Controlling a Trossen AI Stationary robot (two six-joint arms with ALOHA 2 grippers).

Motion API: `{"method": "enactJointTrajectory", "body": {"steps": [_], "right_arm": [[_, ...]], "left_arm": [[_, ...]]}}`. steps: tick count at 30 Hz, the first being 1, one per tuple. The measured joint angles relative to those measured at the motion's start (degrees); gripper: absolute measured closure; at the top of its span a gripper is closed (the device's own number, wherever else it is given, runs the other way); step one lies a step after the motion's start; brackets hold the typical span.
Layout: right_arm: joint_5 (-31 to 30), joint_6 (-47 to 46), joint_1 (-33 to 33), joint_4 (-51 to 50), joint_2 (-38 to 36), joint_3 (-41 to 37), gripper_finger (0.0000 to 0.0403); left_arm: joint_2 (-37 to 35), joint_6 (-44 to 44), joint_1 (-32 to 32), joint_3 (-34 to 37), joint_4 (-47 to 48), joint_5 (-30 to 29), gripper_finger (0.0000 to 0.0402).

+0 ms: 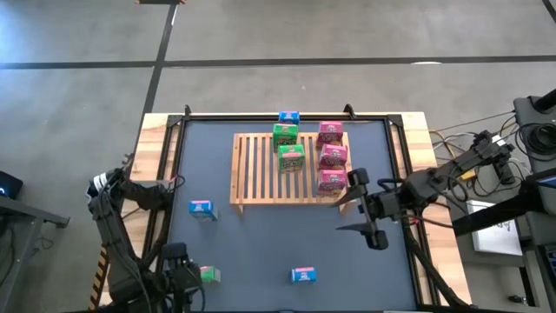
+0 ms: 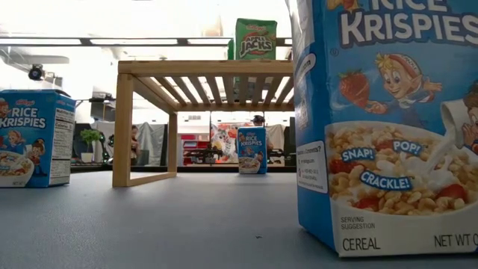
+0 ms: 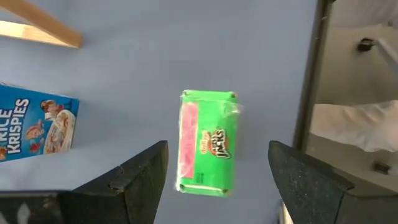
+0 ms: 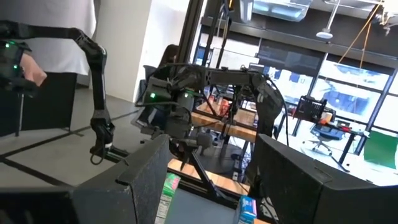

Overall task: Stack cereal on shelf
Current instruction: Put the green cereal box on the shelf aligned with the other green cereal boxes

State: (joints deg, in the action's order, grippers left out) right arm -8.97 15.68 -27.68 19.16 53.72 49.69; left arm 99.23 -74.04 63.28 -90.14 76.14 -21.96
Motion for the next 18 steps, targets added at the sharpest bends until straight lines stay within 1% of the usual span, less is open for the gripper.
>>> {"method": "enactJointTrajectory", "body": {"steps": [3, 7, 9, 11, 14, 16, 18], "right_arm": [[0.00, -0.08, -0.20, 0.01, -0.23, 0.00, 0.0175], [0.00, -0.28, -0.20, -0.03, -0.31, 0.00, 0.0175], [0.00, -0.31, -0.20, -0.04, -0.31, 0.00, 0.0175], [0.00, -0.31, -0.20, -0.15, -0.31, 0.00, 0.0175], [0.00, -0.92, -0.20, -0.49, -0.36, 0.00, 0.0175], [0.00, -1.16, -0.20, -0.81, -0.38, 0.00, 0.0175], [0.00, -1.16, -0.20, -0.92, -0.36, 0.00, 0.0175]], "left_arm": [[-0.81, -0.01, -0.06, 2.38, -0.63, 0.00, 0.0142], [-4.15, -0.02, 0.07, 6.95, -4.82, -0.25, 0.0142], [-6.35, -0.03, 0.20, 9.46, -7.70, -1.52, 0.0142], [-9.16, -0.01, 0.39, 12.50, -11.23, -3.06, 0.0142], [-12.87, 0.69, 0.39, 17.60, -19.20, -3.49, 0.0142], [-14.31, 2.32, 0.40, 21.00, -24.68, -3.89, 0.0142], [-14.97, 2.90, 0.40, 23.59, -26.99, -3.96, 0.0142]]}}
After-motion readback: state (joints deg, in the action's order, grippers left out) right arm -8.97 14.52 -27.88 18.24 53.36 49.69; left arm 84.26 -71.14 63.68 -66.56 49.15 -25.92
